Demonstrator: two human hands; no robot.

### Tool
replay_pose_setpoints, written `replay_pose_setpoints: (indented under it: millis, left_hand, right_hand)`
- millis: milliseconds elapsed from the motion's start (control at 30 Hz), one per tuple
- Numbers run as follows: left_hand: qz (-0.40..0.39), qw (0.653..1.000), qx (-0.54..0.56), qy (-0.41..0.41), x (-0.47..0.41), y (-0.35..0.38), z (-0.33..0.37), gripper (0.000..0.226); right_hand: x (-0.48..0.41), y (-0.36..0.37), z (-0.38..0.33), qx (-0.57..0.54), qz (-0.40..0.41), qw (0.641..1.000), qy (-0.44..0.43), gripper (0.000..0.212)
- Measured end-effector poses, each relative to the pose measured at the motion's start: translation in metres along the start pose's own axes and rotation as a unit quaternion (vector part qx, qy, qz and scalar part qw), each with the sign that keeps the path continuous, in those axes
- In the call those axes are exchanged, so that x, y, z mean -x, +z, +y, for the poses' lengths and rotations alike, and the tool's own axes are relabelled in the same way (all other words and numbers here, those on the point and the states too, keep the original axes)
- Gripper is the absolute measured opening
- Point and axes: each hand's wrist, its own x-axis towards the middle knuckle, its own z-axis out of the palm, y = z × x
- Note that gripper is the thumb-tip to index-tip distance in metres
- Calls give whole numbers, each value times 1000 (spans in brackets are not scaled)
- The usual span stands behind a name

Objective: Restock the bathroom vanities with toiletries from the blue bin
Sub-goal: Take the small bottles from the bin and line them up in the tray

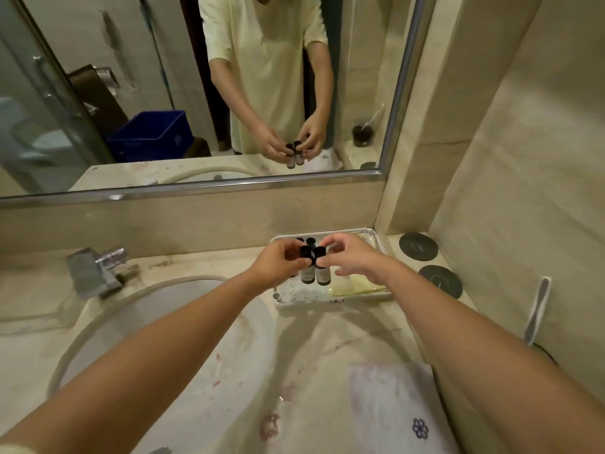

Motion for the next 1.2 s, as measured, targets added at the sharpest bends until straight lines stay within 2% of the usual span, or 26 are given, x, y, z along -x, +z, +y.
replay_pose_setpoints:
  millis: [200,400,567,800,1200]
  left_hand:
    - [-11,989,-149,13,-35,-8,-7,25]
    - [-10,961,-273,38,-59,-6,-18,24]
    - [16,934,-349,75,-71,-1,-34,24]
    - [62,911,-394,104,-80,1,-52,32]
    - [69,913,-397,60,-91,4,-68,36]
  right_hand:
    - [-32,-1,4,91,37,994,-43,25]
    - [-64,3,19,182,67,979,-61,23]
    - [-83,12,36,185,88,977,-55,24]
    - [-98,19,52,195,113,973,-45,23]
    - [-116,23,59,275,105,955,-44,19]
